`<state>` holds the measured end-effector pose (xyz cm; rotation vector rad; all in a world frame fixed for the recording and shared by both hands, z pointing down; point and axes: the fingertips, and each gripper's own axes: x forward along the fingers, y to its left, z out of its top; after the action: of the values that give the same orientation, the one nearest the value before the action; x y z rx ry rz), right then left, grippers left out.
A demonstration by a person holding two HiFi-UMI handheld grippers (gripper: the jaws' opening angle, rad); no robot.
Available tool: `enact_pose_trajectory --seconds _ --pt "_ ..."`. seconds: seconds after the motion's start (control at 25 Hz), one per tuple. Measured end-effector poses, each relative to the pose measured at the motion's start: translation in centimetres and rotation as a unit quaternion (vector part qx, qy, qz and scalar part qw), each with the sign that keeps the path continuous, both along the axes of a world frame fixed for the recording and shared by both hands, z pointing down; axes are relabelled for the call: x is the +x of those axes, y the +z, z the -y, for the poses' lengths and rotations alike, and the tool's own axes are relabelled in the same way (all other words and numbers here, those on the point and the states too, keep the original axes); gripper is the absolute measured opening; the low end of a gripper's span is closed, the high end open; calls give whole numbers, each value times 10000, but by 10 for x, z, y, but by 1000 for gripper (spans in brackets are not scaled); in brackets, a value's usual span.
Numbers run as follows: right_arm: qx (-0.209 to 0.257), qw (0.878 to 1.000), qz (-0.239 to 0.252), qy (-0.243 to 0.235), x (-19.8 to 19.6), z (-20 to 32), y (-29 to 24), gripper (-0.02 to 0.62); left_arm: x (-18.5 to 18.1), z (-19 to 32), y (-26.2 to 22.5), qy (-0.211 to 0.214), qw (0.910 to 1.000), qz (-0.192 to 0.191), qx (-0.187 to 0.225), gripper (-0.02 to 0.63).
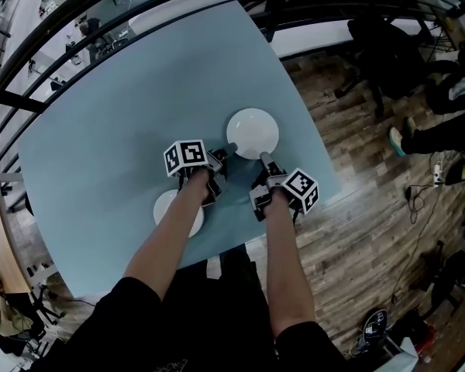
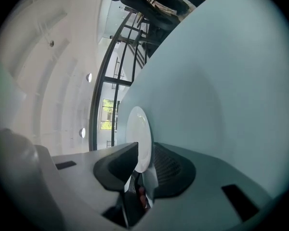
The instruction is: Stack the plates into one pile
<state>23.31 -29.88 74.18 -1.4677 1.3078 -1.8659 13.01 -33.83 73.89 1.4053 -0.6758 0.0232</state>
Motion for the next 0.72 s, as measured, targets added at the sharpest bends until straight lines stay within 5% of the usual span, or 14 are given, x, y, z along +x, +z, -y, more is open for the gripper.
enact_pose_trajectory --seconds 0.2,0.28,0.72 --pt "-200 9998 -50 -24 1 -3 8 25 1 0 8 22 9998 163 -138 74" --pt "-166 9998 -53 -38 1 -4 7 25 -1 -2 10 -4 9997 191 -173 26" --pt "305 9985 -100 -437 -3 -11 -13 21 -5 -14 -8 -84 9999 -128 45 23"
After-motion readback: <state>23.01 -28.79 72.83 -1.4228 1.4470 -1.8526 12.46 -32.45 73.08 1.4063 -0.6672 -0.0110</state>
